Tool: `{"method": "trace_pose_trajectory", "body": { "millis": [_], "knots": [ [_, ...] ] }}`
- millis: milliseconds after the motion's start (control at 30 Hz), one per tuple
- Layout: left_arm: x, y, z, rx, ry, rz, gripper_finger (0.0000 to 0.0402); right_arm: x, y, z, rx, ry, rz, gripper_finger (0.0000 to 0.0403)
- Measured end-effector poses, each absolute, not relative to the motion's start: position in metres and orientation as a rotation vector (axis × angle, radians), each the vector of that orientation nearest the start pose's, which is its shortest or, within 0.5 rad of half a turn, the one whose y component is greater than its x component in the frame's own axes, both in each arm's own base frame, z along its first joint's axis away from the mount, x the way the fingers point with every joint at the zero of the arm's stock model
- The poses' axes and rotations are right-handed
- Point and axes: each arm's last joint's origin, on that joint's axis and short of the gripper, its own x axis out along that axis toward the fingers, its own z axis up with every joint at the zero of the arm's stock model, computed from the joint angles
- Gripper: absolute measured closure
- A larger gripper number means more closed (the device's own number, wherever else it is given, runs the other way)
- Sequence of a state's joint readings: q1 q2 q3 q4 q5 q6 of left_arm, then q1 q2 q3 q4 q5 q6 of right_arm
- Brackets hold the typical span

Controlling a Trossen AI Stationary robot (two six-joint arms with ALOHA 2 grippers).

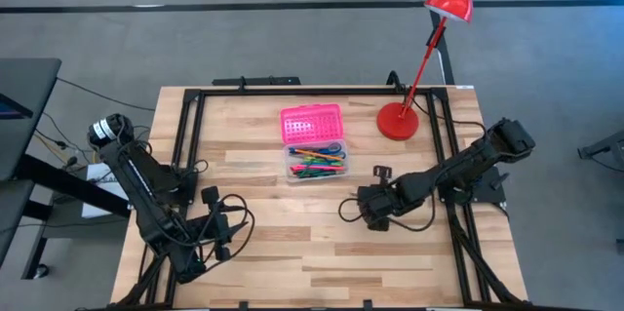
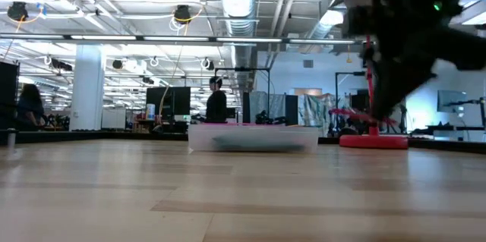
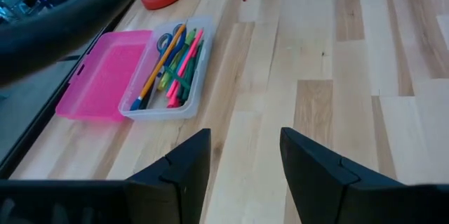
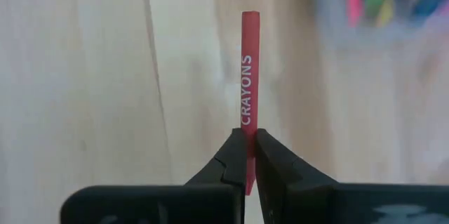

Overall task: Pick & place school supplies into a supply box
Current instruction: Put the red crayon into the pink supply box

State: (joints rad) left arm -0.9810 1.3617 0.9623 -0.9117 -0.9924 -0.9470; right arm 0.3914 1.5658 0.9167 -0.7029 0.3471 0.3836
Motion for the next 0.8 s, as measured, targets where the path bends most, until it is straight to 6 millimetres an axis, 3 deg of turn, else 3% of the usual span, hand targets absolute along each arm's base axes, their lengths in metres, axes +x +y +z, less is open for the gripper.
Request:
{"method": "trace_pose_trajectory", "body": {
  "millis": [133,300,567,800],
  "knots": [
    [0.151,-0.181,0.241,0.202,0.602,0.33,0.0235,0.277,0.085,0.198,-0.255,1.107,-0.228,0.04],
    [0.151,-0.181,0.242,0.215,0.574,0.347,0.0235,0.312,0.051,0.211,-0.273,0.919,-0.219,0.04],
    [0.15,-0.179,0.241,0.238,0.58,0.354,0.0235,0.345,-0.001,0.181,-0.228,0.957,-0.19,0.0399],
    [0.148,-0.177,0.241,0.241,0.587,0.365,0.0235,0.363,-0.019,0.159,-0.197,1.036,-0.19,0.0385]
  ]
}}
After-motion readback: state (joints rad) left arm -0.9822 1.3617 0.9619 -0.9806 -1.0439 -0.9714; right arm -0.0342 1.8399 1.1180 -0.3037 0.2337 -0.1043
